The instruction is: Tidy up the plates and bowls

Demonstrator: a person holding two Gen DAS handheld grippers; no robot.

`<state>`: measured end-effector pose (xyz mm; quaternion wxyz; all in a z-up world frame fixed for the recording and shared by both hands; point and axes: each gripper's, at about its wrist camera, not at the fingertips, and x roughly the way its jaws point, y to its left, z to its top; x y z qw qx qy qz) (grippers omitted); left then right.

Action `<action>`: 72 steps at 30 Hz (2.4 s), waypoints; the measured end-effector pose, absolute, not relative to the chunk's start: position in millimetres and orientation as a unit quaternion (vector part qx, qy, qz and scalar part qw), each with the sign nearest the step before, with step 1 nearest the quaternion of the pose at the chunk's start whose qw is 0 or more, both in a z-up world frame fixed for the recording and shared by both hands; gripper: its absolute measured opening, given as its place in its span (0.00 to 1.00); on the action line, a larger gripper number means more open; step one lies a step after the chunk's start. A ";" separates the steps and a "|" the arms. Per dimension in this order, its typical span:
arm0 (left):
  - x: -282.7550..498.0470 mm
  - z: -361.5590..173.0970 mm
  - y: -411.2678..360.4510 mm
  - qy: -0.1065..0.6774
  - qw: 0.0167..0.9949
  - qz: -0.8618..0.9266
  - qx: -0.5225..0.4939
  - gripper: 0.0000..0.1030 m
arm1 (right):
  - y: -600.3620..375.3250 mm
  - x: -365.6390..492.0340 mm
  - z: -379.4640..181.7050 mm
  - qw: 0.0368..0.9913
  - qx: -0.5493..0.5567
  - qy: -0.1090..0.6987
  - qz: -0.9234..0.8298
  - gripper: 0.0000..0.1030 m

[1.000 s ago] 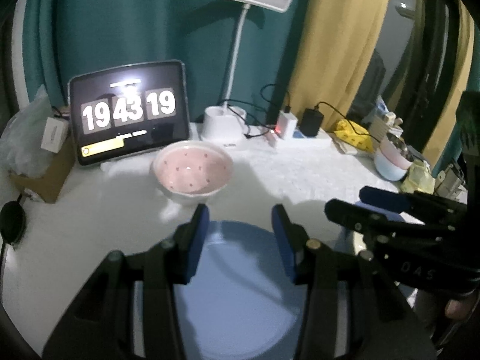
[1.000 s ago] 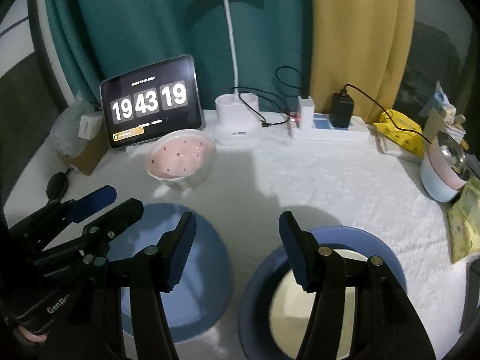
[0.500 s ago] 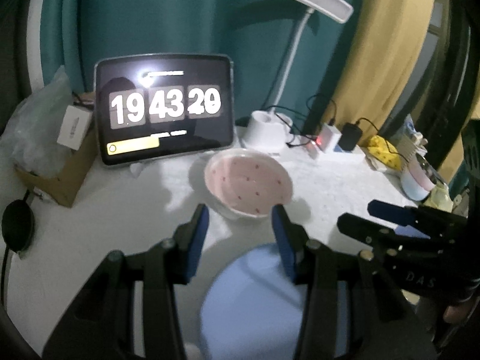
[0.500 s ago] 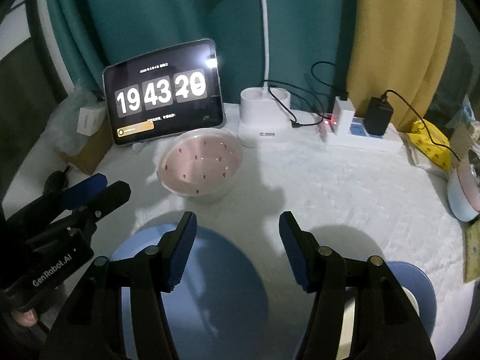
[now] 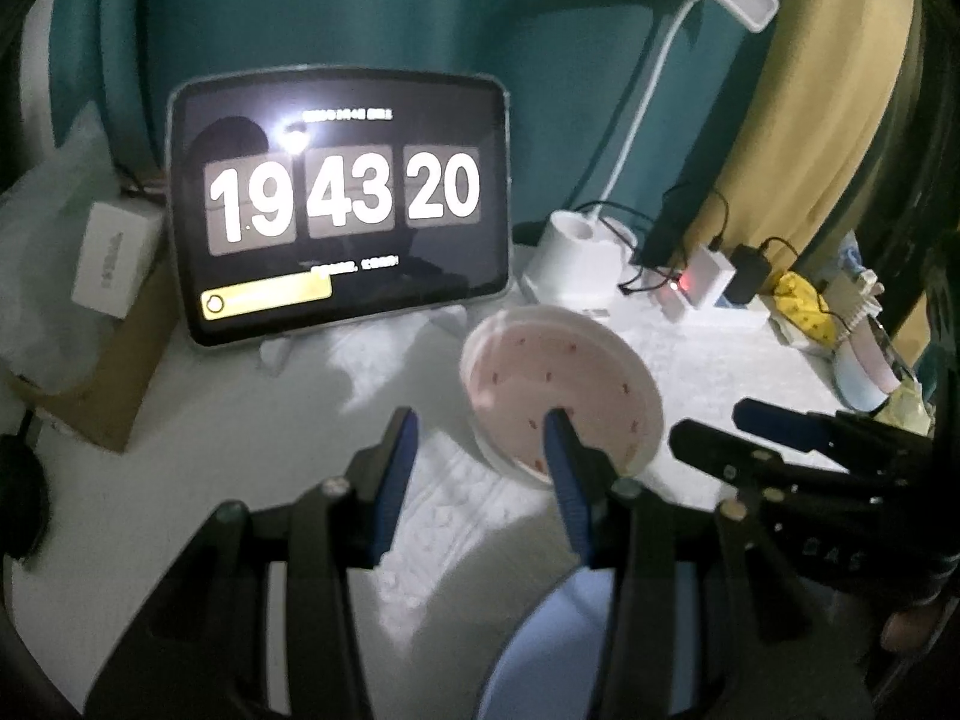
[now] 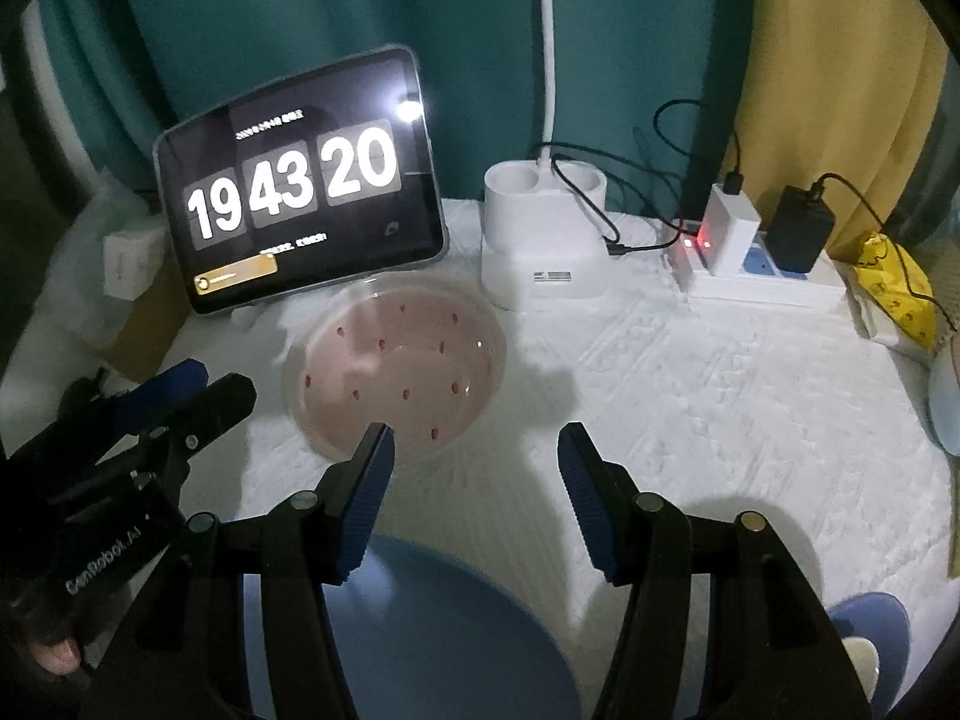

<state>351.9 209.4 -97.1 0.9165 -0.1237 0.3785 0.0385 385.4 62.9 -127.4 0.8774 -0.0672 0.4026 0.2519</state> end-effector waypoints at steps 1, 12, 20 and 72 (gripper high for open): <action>354.8 -99.8 210.4 0.381 0.915 0.038 -0.124 0.44 | 65.4 389.6 -129.7 0.876 -0.065 0.408 0.249 0.58; 378.6 -124.8 214.5 0.404 0.906 0.029 -0.123 0.43 | 76.5 414.4 -165.4 0.820 -0.063 0.526 0.215 0.52; 389.9 -134.4 210.6 0.419 0.902 0.012 -0.108 0.35 | 80.5 417.3 -186.2 0.806 -0.062 0.546 0.218 0.20; 295.7 -34.1 120.2 0.330 0.943 0.002 -0.047 0.13 | -16.2 317.9 -76.1 0.906 0.019 0.358 0.226 0.15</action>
